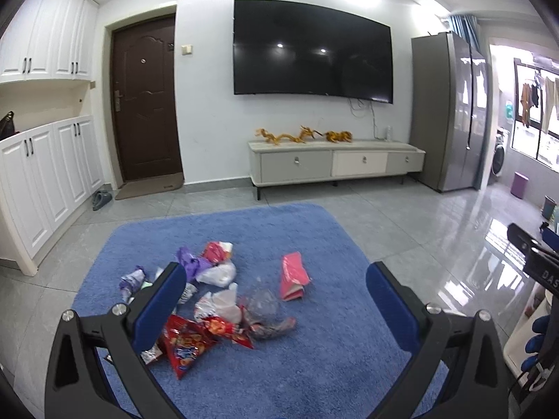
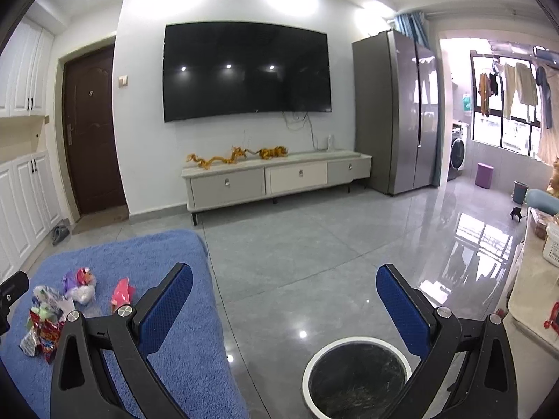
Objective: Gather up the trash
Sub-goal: 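Move both tools toward the pile of wrappers on the blue rug, then grasp the brown chip bag with left tool while right tool grasps pink wrapper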
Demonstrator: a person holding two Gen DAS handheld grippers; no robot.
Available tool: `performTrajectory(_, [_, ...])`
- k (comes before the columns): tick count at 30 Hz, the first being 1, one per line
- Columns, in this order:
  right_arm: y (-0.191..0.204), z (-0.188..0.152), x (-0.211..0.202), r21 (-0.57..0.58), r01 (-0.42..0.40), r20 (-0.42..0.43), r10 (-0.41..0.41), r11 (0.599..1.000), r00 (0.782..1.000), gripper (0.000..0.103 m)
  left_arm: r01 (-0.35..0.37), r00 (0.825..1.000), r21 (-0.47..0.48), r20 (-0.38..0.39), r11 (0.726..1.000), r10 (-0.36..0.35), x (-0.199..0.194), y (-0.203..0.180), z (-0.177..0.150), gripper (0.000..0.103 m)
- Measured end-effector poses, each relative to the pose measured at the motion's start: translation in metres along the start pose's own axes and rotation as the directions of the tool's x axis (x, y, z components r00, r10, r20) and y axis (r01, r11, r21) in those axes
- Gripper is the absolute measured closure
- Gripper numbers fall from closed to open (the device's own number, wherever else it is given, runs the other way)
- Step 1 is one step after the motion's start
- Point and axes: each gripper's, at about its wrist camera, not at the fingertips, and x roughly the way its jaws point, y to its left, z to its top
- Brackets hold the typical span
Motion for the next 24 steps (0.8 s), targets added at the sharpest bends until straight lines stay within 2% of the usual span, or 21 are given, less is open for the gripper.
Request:
performTrajectory(6, [0.02, 0.006, 0.002, -0.063, -0.065, -0.069, 0.061, 0.996, 0.996, 0.0, 0.006, 0.999, 0.007, -0.04, 1.0, -0.006, 0.015, 0.028, -0.007, 0.0])
performTrajectory(10, [0.042, 0.006, 0.012, -0.076, -0.182, -0.14, 0.17, 0.98, 0.975, 0.001, -0.021, 0.996, 0.004, -0.085, 1.0, 0.021, 0.023, 0.078, -0.021, 0.0])
performTrajectory(13, [0.068, 0.005, 0.019, -0.11, -0.266, -0.189, 0.243, 0.958, 0.952, 0.01, -0.067, 0.989, 0.006, -0.134, 0.998, 0.068, 0.028, 0.122, -0.036, 0.002])
performTrajectory(15, [0.087, 0.001, 0.03, -0.104, -0.336, -0.237, 0.305, 0.936, 0.922, 0.021, -0.082, 0.982, -0.004, -0.171, 0.997, 0.08, 0.03, 0.149, -0.047, 0.005])
performTrajectory(17, [0.108, -0.002, 0.039, -0.09, -0.424, -0.293, 0.383, 0.901, 0.876, 0.028, -0.086, 0.976, -0.016, -0.2, 0.996, 0.081, 0.031, 0.169, -0.058, 0.006])
performTrajectory(20, [0.147, -0.013, 0.052, -0.094, -0.549, -0.38, 0.479, 0.831, 0.791, 0.033, -0.09, 0.967, -0.017, -0.241, 0.996, 0.083, 0.038, 0.188, -0.072, 0.008])
performTrajectory(21, [0.16, -0.018, 0.055, -0.105, -0.571, -0.403, 0.49, 0.814, 0.773, 0.035, -0.087, 0.963, -0.014, -0.258, 0.996, 0.081, 0.043, 0.193, -0.077, 0.01])
performTrajectory(24, [0.185, -0.024, 0.072, -0.119, -0.587, -0.435, 0.489, 0.801, 0.756, 0.036, -0.073, 0.955, -0.006, -0.288, 0.997, 0.068, 0.057, 0.198, -0.084, 0.014])
